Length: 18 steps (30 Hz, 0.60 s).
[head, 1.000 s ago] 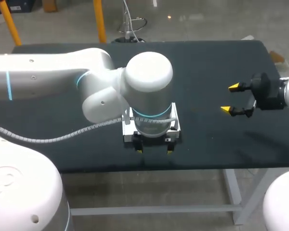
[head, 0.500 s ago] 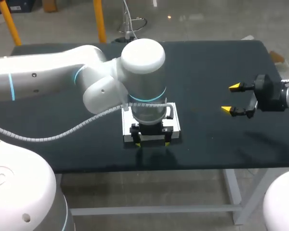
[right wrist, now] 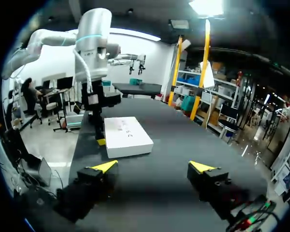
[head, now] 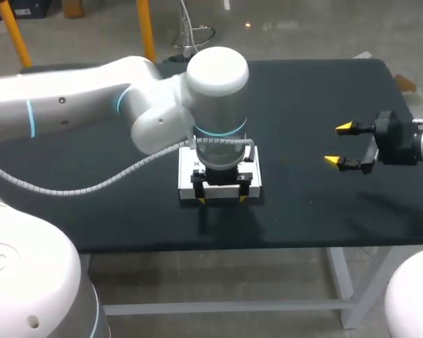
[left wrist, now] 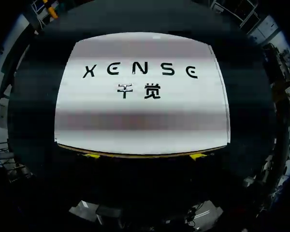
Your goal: Assemble the packaging by folding the flat box into shape, placing the metal phone stand inside, and closing the box properly
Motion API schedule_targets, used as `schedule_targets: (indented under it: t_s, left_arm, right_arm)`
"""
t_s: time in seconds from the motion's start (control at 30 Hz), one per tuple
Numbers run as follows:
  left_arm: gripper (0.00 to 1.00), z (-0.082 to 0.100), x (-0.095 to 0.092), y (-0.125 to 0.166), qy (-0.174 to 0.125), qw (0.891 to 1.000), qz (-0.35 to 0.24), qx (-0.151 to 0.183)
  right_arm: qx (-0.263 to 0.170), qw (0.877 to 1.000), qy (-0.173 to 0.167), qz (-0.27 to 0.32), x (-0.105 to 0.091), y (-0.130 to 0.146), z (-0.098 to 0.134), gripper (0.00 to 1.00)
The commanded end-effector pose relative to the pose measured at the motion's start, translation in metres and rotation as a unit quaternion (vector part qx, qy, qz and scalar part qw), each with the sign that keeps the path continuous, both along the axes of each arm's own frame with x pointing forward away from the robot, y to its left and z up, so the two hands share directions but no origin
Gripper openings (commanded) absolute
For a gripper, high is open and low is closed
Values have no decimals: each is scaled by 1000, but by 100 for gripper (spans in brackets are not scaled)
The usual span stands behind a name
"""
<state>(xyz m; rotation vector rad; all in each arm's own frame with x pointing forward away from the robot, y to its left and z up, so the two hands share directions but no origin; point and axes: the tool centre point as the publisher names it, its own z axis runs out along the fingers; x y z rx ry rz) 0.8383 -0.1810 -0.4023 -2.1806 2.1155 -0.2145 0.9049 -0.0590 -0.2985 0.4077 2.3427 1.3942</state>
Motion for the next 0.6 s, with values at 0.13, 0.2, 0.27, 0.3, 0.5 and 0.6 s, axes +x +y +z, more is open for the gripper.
schedule_targets:
  t_s: [0.13,0.2,0.27,0.3,0.5,0.6]
  left_arm:
    - [100,-3,25,-1,2,1000,12,7]
    - [100,-3,34,0,2,1000,16,7]
    - [100,-4,42,1,1,1000,19,9]
    - [100,-4,45,1,1,1000,19,9]
    - [100,-4,71,2,1,1000,23,11]
    - [100,-4,84,3,2,1000,23,11]
  right_arm:
    - [5,1000,-3,2,0,-2,-1,100]
    - [5,1000,-3,2,0,-2,-1,100]
    - [5,1000,-3,2,0,-2,-1,100]
    - [5,1000,-3,2,0,-2,-1,100]
    - [5,1000,-3,2,0,-2,-1,100]
    - [5,1000,-3,2,0,-2,-1,100]
